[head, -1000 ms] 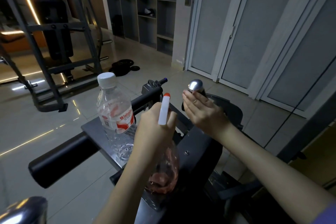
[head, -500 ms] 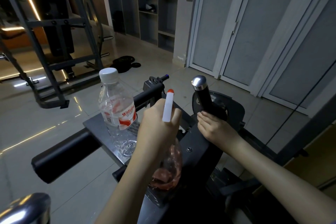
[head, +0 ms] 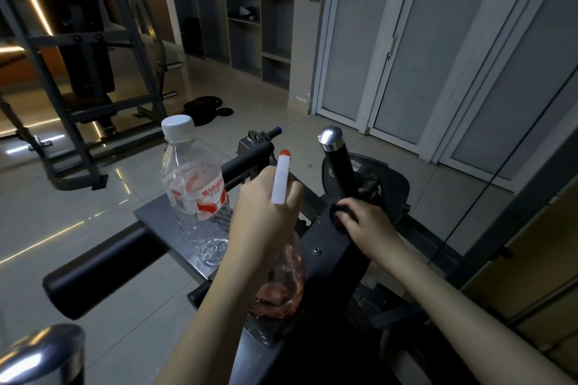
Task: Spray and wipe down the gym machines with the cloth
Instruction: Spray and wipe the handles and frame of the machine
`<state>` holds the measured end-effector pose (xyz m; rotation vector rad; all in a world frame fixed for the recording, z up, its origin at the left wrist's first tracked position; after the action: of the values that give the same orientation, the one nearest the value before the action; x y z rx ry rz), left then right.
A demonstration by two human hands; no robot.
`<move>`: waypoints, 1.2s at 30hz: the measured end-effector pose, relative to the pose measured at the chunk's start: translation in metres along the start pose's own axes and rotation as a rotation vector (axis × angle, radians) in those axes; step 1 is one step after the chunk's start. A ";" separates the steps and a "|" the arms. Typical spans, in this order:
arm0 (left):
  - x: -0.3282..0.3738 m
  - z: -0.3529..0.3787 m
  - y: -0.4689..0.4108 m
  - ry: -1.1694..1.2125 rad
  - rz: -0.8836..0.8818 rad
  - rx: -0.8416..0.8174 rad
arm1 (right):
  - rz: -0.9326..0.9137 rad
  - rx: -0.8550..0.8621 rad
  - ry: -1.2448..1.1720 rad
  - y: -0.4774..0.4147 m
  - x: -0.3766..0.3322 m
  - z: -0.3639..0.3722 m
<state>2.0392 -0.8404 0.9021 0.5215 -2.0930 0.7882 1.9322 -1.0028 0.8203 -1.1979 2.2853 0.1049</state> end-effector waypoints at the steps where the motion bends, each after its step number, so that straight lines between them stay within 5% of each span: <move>1: 0.001 0.000 0.000 0.002 0.003 -0.005 | 0.082 0.179 -0.147 0.005 0.000 -0.012; 4: 0.003 0.000 0.000 -0.009 0.011 -0.006 | 0.397 0.582 -0.602 0.012 0.004 -0.033; 7: 0.003 0.000 0.000 -0.011 0.000 -0.006 | 0.489 0.455 -0.933 -0.013 0.002 -0.010; 10: 0.001 0.000 0.001 0.052 -0.029 0.005 | 0.509 0.334 -0.580 -0.017 0.009 0.018; 13: 0.002 0.000 0.000 0.050 -0.029 0.005 | 0.467 0.281 -0.479 -0.007 0.024 0.022; 20: 0.001 0.001 0.000 0.035 -0.011 -0.013 | 0.370 0.185 -0.877 -0.022 0.022 0.002; 27: 0.001 0.004 -0.001 -0.005 0.009 -0.020 | 0.364 0.190 -0.442 -0.012 0.043 0.025; 32: -0.005 0.000 0.000 0.088 -0.015 0.008 | 0.355 0.211 -0.660 -0.025 0.033 0.012; 36: 0.002 0.001 0.000 0.043 -0.007 -0.012 | 0.268 0.243 -0.478 -0.008 0.034 0.026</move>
<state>2.0370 -0.8416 0.9034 0.5015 -2.0537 0.7761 1.9345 -1.0244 0.7830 -0.6533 1.9510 0.1852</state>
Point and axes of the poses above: each hand's wrist, its own y-axis away from the middle knuckle, its own z-axis out of the palm, x = y × z, the point moved 4 cm from there along -y, towards the middle knuckle, and after that the axes turned 6 degrees about -x, right-handed, at the moved point
